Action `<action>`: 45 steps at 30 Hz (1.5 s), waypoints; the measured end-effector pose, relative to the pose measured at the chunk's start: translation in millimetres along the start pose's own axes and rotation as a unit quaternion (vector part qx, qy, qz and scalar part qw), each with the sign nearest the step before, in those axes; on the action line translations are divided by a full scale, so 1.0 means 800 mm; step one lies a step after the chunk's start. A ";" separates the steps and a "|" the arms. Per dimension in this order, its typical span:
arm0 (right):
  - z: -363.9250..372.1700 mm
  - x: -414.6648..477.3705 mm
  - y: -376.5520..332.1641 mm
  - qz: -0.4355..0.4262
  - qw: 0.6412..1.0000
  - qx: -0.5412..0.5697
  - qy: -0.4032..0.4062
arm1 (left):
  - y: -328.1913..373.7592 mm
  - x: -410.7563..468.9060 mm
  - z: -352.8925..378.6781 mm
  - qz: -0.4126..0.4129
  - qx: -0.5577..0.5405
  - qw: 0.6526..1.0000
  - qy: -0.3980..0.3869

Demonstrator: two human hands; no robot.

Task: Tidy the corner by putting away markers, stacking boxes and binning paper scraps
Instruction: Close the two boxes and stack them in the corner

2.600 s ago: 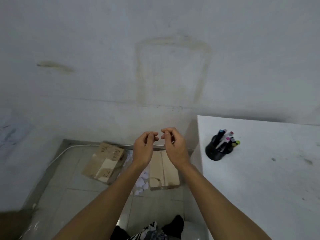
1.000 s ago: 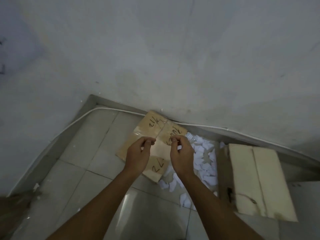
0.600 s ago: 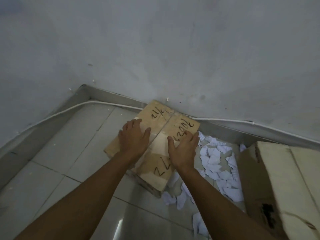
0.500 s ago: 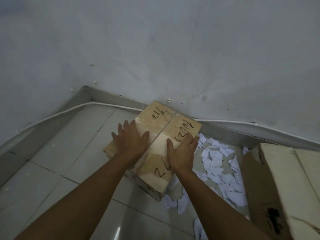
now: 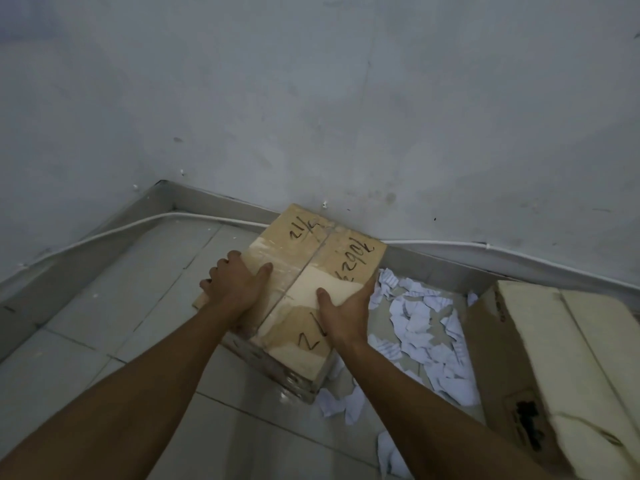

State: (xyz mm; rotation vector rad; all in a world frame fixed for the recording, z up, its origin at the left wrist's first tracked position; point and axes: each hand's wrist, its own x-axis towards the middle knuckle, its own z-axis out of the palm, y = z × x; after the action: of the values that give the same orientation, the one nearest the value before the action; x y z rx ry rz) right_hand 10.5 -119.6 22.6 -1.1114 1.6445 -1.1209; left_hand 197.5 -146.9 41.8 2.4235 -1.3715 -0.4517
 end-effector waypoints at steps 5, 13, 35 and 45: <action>0.008 -0.005 -0.032 -0.035 0.999 -0.017 -0.004 | -0.012 -0.002 -0.039 -0.003 -0.019 0.999 0.038; 0.056 -0.027 -0.113 -0.099 0.989 -0.043 -0.105 | -0.077 -0.005 -0.146 -0.039 -0.111 0.991 0.071; 0.204 -0.112 -0.077 -0.044 0.940 -0.126 -0.313 | -0.299 -0.024 -0.164 -0.164 -0.147 0.973 0.074; 0.207 -0.105 -0.061 -0.143 0.911 -0.220 -0.320 | -0.308 -0.022 -0.136 -0.137 -0.043 0.988 0.048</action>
State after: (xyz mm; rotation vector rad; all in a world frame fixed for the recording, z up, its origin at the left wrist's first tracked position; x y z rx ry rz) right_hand 198.7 -85.0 40.5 -1.8261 1.2435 -0.4520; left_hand 422.8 1.3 37.3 2.5360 -0.9629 -0.4429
